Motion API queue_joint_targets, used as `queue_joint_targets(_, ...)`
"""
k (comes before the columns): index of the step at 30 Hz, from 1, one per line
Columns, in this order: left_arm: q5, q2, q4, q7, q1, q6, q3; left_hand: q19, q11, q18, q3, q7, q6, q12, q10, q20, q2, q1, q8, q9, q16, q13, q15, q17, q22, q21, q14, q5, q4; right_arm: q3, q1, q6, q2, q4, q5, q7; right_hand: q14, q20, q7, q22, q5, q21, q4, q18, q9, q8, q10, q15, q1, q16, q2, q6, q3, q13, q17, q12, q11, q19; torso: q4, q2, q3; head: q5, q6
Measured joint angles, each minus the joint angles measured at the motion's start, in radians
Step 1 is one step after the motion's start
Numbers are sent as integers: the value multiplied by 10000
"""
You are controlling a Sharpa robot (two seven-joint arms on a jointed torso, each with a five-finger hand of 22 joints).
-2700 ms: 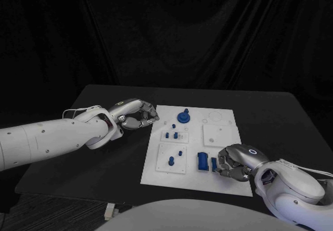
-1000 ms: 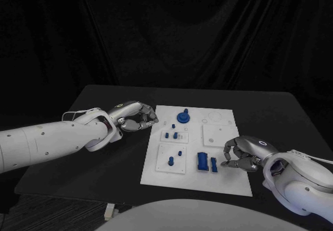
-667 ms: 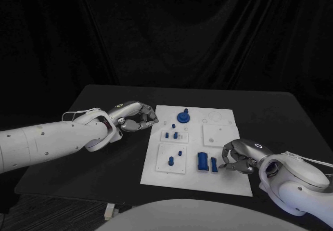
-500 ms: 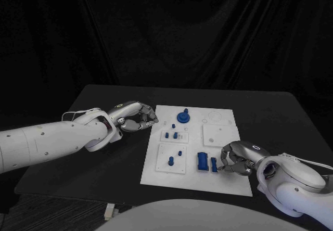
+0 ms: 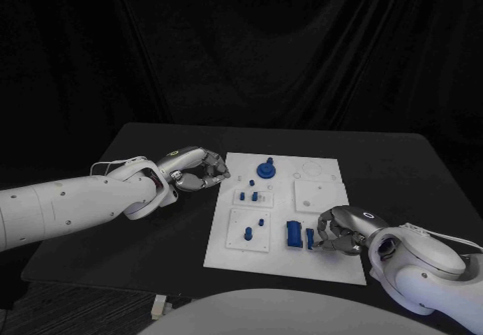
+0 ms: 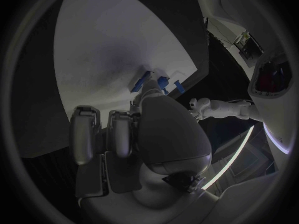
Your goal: Assemble the parts on the task board
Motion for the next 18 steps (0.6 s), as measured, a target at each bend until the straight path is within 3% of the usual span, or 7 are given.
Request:
queue_joint_targets(10,0,-6,-4,6,-4,1,0,0,0,0,0,0,0,0,0,0,0,0,0,-1,0,-2,0,0,-1,1,0,0,0,0,-6,-66,-73,57,-1,-64,0,0,6,0,197,0,-153,0,32,22,11,0,-4,0,45,4,153,0,0,0,-13,0,1,-2,-2,1,1)
queue_joint_targets(18,0,-13,-8,11,-8,3,0,0,0,1,0,0,0,0,0,0,0,0,0,-1,0,-2,0,1,-2,1,0,0,0,1,19,-141,-354,483,0,-44,0,0,6,0,181,1,-110,0,32,28,10,0,16,0,27,1,24,0,0,10,-12,0,1,-6,-2,31,1)
